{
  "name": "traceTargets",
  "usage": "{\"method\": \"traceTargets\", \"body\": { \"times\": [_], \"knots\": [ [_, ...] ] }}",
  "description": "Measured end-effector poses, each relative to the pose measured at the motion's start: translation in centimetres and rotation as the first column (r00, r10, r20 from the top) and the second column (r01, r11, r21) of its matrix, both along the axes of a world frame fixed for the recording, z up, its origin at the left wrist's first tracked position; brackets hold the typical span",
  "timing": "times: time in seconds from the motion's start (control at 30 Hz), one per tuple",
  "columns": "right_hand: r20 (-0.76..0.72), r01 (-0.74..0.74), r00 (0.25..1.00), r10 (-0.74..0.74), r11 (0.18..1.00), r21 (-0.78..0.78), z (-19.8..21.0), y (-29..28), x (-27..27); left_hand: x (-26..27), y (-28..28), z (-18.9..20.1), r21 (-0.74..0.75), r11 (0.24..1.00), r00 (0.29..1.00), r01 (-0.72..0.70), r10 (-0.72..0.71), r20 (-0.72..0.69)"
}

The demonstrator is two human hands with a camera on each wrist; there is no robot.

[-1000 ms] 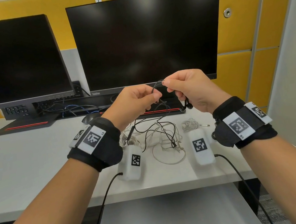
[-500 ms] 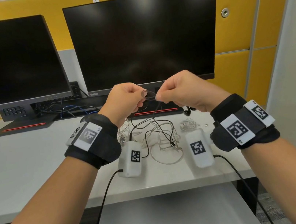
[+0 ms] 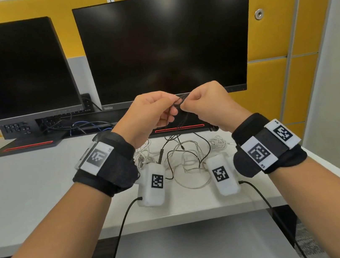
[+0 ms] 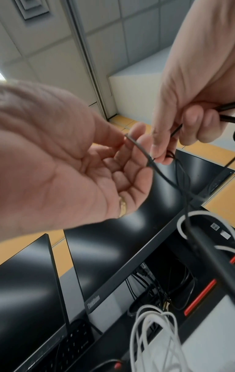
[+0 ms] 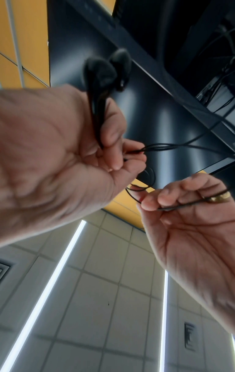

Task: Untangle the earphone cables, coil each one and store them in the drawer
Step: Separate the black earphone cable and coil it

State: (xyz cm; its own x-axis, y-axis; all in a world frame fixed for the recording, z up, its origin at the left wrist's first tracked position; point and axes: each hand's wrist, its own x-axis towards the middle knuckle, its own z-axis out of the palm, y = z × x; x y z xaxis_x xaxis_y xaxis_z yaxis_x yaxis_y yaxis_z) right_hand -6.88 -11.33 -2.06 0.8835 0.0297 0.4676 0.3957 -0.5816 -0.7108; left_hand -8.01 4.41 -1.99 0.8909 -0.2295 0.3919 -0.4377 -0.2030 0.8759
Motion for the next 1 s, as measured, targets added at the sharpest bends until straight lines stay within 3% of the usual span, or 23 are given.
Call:
{"method": "traceTargets", "body": {
  "times": [0.23,0.33,0.47,0.67,0.87,1.0],
  "knots": [
    [0.042,-0.015,0.999,0.011,0.995,0.102,-0.1,0.0,0.3,0.2,-0.4,-0.5,-0.043,0.999,0.994,-0.030,0.026,-0.105],
    [0.017,-0.053,0.999,0.051,0.995,0.080,-0.1,0.0,0.1,0.3,-0.7,-0.4,0.007,0.995,0.993,-0.097,0.097,-0.067],
    [-0.051,-0.072,0.996,0.076,0.993,0.089,-0.1,-0.6,-0.2,0.9,-0.3,-0.3,-0.053,0.977,0.978,-0.208,0.208,-0.010],
    [-0.154,-0.110,0.980,0.129,0.986,0.128,-0.2,-0.9,0.1,0.5,-0.4,0.1,-0.280,0.955,0.993,-0.103,0.080,-0.090],
    [-0.038,-0.106,0.994,0.107,0.994,0.015,-0.2,-1.0,0.0,0.4,-0.2,0.6,-0.414,0.910,0.988,-0.034,-0.033,-0.152],
    [-0.030,-0.283,0.954,0.298,0.930,0.236,-0.4,-1.2,-0.2,0.8,0.3,0.5,-0.492,0.870,0.993,-0.031,-0.028,-0.112]
  ]
}}
